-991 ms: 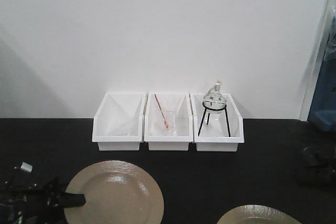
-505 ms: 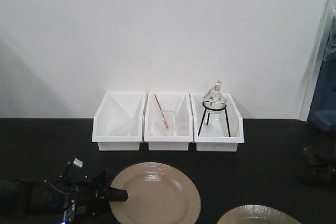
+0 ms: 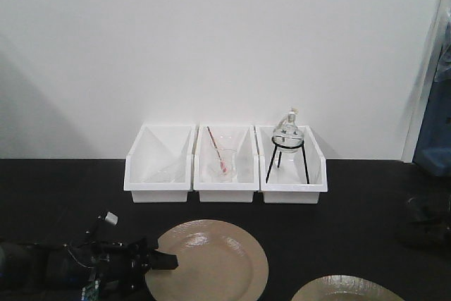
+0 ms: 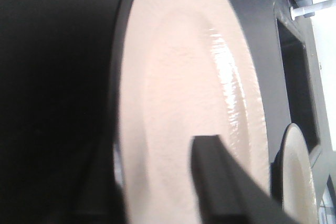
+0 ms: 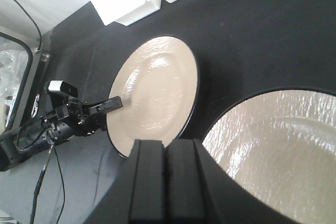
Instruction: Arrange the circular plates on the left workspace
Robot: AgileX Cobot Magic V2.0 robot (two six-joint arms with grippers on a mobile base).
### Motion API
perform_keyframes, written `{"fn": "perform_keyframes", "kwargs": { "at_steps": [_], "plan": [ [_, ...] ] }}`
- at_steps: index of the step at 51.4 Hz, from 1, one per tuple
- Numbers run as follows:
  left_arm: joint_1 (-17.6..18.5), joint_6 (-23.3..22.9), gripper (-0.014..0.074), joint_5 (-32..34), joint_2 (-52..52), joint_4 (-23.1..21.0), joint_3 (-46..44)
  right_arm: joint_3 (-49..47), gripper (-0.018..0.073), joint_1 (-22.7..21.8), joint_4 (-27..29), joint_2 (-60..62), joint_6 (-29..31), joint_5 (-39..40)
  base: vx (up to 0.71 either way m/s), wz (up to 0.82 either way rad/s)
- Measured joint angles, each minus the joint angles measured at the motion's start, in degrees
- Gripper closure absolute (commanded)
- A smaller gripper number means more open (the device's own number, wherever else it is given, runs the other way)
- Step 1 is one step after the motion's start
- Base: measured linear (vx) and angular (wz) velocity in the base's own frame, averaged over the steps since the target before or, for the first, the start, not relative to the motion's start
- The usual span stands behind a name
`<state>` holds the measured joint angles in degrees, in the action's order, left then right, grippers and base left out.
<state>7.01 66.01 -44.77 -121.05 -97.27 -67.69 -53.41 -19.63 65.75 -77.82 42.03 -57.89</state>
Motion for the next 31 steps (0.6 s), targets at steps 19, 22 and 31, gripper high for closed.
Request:
{"fn": "perform_keyframes", "kwargs": {
  "at_steps": [19, 22, 31],
  "plan": [
    [-7.2, 0.6, 0.0069, -3.2, 4.6, 6.5, 0.0, 0.0, 0.054, 0.0, -7.5, 0.0, 4.2, 2.2, 0.0, 0.0],
    [-8.7, 0.6, 0.009, -5.1, 6.8, 9.5, 0.0, 0.0, 0.0525, 0.0, -10.0, 0.0, 4.3, 3.8, 0.0, 0.0],
    [-12.4, -1.1, 0.0197, -9.9, 15.4, 18.8, 0.0, 0.0, 0.0384, 0.0, -19.1, 0.0, 3.1, 7.2, 0.0, 0.0]
  ]
}}
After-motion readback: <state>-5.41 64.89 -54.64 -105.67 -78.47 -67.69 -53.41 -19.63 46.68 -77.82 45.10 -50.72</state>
